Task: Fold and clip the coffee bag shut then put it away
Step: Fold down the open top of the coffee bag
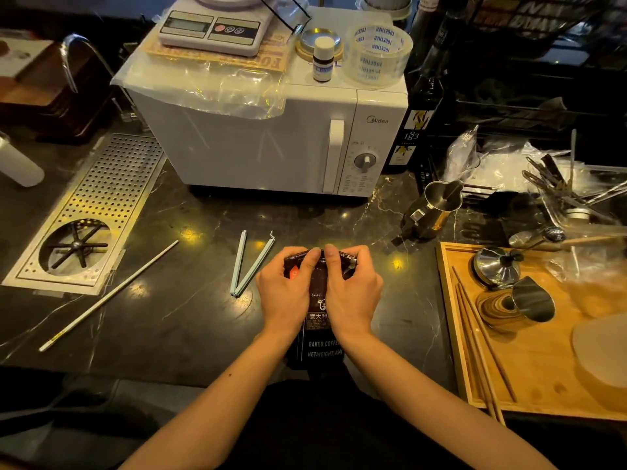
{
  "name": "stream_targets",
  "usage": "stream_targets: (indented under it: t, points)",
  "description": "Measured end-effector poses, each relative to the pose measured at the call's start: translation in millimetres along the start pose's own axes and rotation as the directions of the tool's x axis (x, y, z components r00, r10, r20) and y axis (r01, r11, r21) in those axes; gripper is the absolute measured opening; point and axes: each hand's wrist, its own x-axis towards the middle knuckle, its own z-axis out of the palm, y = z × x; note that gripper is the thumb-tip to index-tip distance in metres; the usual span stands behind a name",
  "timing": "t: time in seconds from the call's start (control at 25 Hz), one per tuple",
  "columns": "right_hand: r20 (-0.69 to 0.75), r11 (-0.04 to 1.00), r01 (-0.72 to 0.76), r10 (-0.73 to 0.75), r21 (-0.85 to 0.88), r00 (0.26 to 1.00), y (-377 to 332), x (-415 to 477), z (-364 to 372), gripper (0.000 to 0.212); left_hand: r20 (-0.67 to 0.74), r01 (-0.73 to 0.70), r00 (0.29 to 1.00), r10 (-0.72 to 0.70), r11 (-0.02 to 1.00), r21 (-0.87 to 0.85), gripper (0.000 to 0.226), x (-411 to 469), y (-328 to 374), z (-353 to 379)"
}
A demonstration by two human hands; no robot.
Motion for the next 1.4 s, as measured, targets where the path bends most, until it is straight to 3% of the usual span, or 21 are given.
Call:
stream_targets:
  t: [0.48, 0.92, 1.28, 1.4]
  points:
    - [0.029, 1.000, 0.016, -0.016, -0.009, 0.999, -1.0, -1.7, -1.9, 0.019, 0.026, 0.006, 1.000, -0.004, 0.998, -0.068, 0.016, 0.9, -4.7, -0.7]
    - [0.060, 0.998, -0.027, 0.024, 0.057, 0.998, -0.7, 1.1, -0.4, 0.028, 0.019, 0.054, 0.998, -0.053, 0.998, -0.012, 0.024, 4.3, -9.3, -2.4]
    - [0.126, 0.990, -0.041, 0.024, 0.133, 0.992, 1.3, 3.7, -6.1, 0.025, 0.071, 0.180, 0.983, -0.169, 0.964, -0.196, 0.025, 5.1, -11.1, -10.3]
    - [0.135, 0.990, -0.030, 0.012, 0.134, 0.991, 1.0, -0.1, -11.5, 0.022, 0.129, 0.104, 0.988, -0.090, 0.989, -0.104, 0.019, 6.1, -5.5, -22.8]
